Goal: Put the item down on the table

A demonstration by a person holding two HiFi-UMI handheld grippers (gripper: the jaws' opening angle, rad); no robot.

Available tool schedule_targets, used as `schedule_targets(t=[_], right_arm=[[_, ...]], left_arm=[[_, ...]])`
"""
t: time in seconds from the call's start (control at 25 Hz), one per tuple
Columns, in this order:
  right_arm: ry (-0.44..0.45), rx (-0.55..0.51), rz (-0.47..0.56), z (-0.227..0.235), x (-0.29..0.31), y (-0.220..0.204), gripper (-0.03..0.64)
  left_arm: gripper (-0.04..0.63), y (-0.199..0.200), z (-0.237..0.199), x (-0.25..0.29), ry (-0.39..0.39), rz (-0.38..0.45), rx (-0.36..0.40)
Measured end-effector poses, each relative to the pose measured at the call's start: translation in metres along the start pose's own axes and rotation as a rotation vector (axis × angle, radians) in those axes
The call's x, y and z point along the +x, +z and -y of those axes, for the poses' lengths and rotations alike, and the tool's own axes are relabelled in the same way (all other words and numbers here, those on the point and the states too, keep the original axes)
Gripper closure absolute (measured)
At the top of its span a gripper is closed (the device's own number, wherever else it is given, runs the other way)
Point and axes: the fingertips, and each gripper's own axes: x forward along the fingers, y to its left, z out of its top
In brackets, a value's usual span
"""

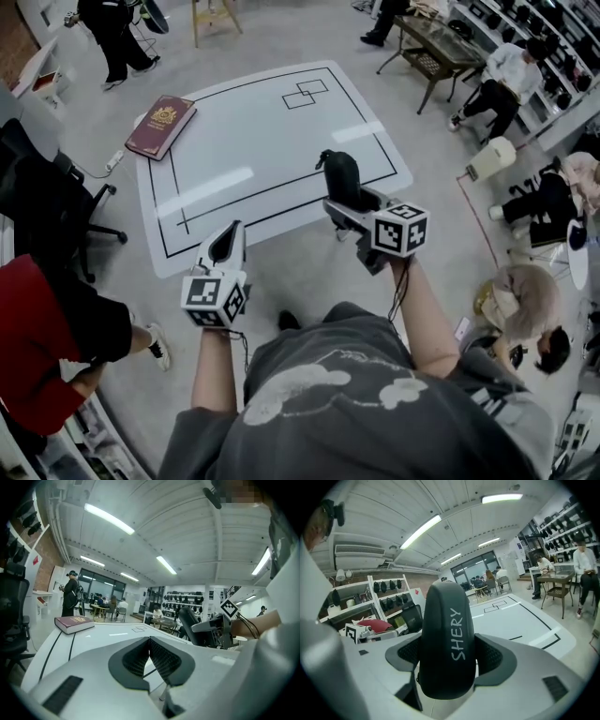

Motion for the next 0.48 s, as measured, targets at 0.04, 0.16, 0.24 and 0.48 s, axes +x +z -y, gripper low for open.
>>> schedule_targets(t=[0.04,0.16,0.24,0.48], right_arm=[[-0.001,-0.001,-0.003,0.001,0.005,0.002,0.287],[-0.006,-0.002,-0.012,0.008,0.018,0.006,0.287],[-0.006,-0.003,-0.009,0.014,0.025,0.013,0.287],[-0.014,-0.019,-0.018,0.052,0.06,0.035,0.287]], left_arm=[[0.592,0.0,-0.005,0.002,0.0,-0.001,-0.004],[0.592,-0.001,-0.017,0.008,0.005,-0.007,-0.01],[0.592,0.0,-0.023,0.012,0.01,-0.009,-0.01],[0.592,0.006,-0.049,0.037,0.058,-0.009,-0.009]])
